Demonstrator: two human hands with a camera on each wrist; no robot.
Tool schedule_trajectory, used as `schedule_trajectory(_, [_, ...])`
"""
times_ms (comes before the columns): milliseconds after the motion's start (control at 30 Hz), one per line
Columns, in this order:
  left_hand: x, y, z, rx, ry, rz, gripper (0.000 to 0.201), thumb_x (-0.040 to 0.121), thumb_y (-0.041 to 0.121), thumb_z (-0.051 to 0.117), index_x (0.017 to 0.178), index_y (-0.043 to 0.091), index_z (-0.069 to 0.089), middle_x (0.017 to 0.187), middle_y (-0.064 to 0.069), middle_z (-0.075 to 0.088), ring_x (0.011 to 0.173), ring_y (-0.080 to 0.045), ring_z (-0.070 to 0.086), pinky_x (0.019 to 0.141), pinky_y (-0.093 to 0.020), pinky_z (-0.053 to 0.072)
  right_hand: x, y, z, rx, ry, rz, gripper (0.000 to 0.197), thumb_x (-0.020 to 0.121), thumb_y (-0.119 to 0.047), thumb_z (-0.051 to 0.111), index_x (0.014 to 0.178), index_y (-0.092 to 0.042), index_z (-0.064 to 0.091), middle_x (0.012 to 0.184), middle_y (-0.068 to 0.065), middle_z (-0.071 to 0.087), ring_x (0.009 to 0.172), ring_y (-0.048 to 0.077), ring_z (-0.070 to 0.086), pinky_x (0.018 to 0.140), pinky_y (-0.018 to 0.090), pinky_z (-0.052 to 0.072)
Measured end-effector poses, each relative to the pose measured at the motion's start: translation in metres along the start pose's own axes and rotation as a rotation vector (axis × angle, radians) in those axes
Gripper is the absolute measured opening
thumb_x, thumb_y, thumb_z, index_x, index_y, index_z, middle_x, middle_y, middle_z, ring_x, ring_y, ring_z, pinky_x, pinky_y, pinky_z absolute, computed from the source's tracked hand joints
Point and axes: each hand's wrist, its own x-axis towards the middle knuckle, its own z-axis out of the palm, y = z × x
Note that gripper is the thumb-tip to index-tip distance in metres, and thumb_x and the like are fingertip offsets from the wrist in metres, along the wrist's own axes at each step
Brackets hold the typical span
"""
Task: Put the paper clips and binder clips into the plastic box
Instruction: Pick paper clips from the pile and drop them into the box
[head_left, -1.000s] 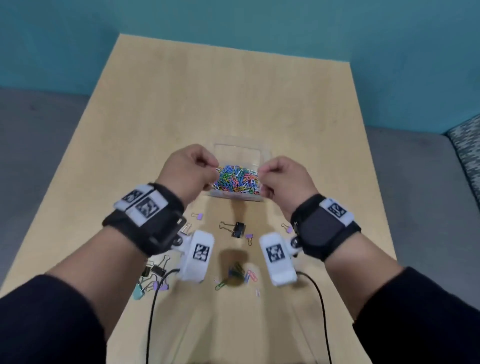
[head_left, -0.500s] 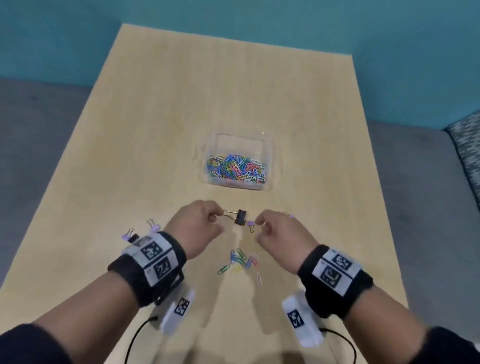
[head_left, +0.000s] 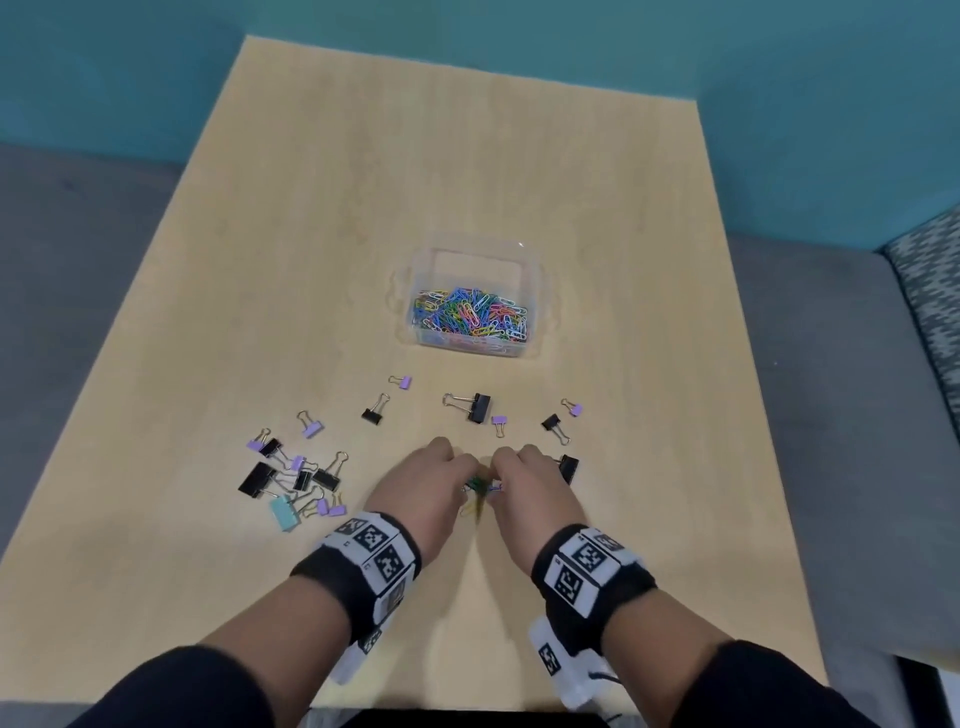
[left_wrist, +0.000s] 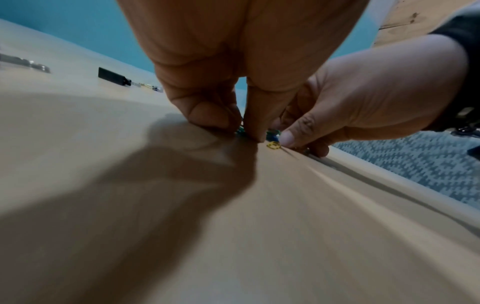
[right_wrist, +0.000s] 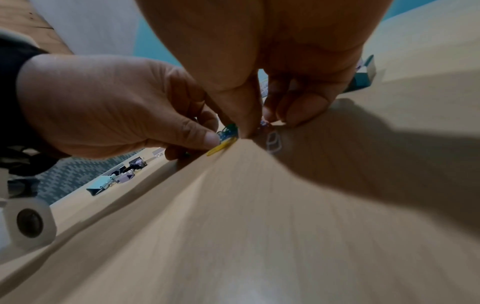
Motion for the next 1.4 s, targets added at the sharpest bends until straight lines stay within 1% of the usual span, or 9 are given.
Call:
schedule_trajectory(100, [0.002, 0.001, -0.001, 0.0, -0.005, -0.005, 0.014, 0.091, 0.016, 0.052, 0.103, 0.022, 0.053, 0.094, 0.0, 0.045, 0.074, -0.019, 0.046, 0.064, -0.034, 0.044, 0.004, -0.002, -0.003, 0.01, -0.014, 0.008, 0.007, 0.092, -0.014, 0.051, 0.093, -0.019, 0.046, 0.1, 0.004, 0.048, 0.096, 0.022, 0.043, 0.071, 0.03, 0.033])
schedule_trajectory(200, [0.002, 0.002, 0.0, -0.012, 0.005, -0.035, 0.006, 0.09, 0.015, 0.052, 0.091, 0.02, 0.048, 0.09, 0.001, 0.041, 0.072, -0.019, 0.041, 0.063, -0.034, 0.043, 0.007, -0.001, -0.002, 0.007, -0.036, 0.012, 0.016, 0.091, -0.013, 0.051, 0.084, -0.021, 0.039, 0.094, 0.002, 0.042, 0.091, 0.023, 0.044, 0.069, 0.031, 0.033])
schedule_trajectory(367, [0.001, 0.002, 0.005, -0.008, 0.051, -0.079, 0.013, 0.09, 0.017, 0.055, 0.084, 0.019, 0.043, 0.091, 0.002, 0.035, 0.08, -0.017, 0.035, 0.062, -0.032, 0.038, 0.007, 0.002, 0.001, -0.033, -0.035, -0.02, 0.021, 0.089, -0.008, 0.051, 0.078, -0.017, 0.036, 0.094, 0.001, 0.035, 0.079, 0.021, 0.039, 0.065, 0.031, 0.036])
schedule_trajectory(533, [-0.004, 0.002, 0.006, -0.018, 0.058, -0.106, 0.014, 0.092, 0.02, 0.054, 0.085, 0.02, 0.042, 0.1, 0.0, 0.04, 0.086, -0.015, 0.031, 0.069, -0.029, 0.036, 0.007, 0.002, -0.004, -0.101, -0.093, -0.045, 0.022, 0.089, -0.006, 0.048, 0.083, -0.019, 0.032, 0.089, 0.002, 0.037, 0.081, 0.021, 0.037, 0.064, 0.03, 0.029])
schedule_trajectory(700, [-0.008, 0.007, 0.004, 0.046, 0.02, -0.102, 0.008, 0.093, 0.014, 0.05, 0.093, 0.018, 0.043, 0.106, -0.003, 0.041, 0.092, -0.019, 0.036, 0.072, -0.029, 0.035, 0.004, -0.005, -0.011, -0.111, -0.167, -0.021, 0.033, 0.07, 0.01, 0.038, 0.087, -0.018, 0.033, 0.092, 0.007, 0.043, 0.085, 0.023, 0.035, 0.067, 0.031, 0.031])
schedule_trajectory(933, [-0.013, 0.014, -0.002, 0.057, -0.017, -0.105, 0.027, 0.084, -0.001, 0.047, 0.1, 0.02, 0.041, 0.103, -0.003, 0.044, 0.082, -0.016, 0.029, 0.067, -0.028, 0.029, 0.003, -0.007, -0.01, -0.138, -0.17, -0.024, 0.031, 0.073, 0.008, 0.04, 0.094, -0.015, 0.041, 0.105, 0.012, 0.049, 0.096, 0.027, 0.041, 0.071, 0.031, 0.03])
schedule_trajectory(1033, [-0.014, 0.019, -0.008, 0.017, -0.034, -0.127, 0.035, 0.078, -0.007, 0.042, 0.102, 0.018, 0.042, 0.103, -0.003, 0.043, 0.084, -0.017, 0.029, 0.068, -0.027, 0.029, 0.003, -0.007, -0.008, -0.113, -0.156, -0.036, 0.032, 0.071, 0.009, 0.038, 0.087, -0.018, 0.034, 0.105, 0.011, 0.046, 0.09, 0.024, 0.035, 0.071, 0.031, 0.03])
schedule_trajectory(1200, [-0.018, 0.016, -0.006, -0.033, 0.045, -0.208, 0.028, 0.08, -0.004, 0.044, 0.086, 0.02, 0.032, 0.1, -0.002, 0.036, 0.082, -0.017, 0.031, 0.065, -0.026, 0.028, 0.001, -0.008, -0.006, -0.11, -0.143, -0.058, 0.033, 0.072, 0.008, 0.038, 0.087, -0.019, 0.029, 0.093, 0.003, 0.036, 0.086, 0.021, 0.029, 0.069, 0.03, 0.027])
schedule_trajectory(1400, [-0.026, 0.013, -0.002, -0.055, 0.076, -0.266, 0.025, 0.082, -0.004, 0.043, 0.091, 0.019, 0.038, 0.089, 0.001, 0.037, 0.082, -0.017, 0.034, 0.064, -0.026, 0.028, -0.001, -0.009, -0.006, -0.136, -0.12, -0.062, 0.032, 0.074, 0.006, 0.041, 0.09, -0.02, 0.031, 0.097, 0.006, 0.043, 0.087, 0.021, 0.03, 0.067, 0.03, 0.028])
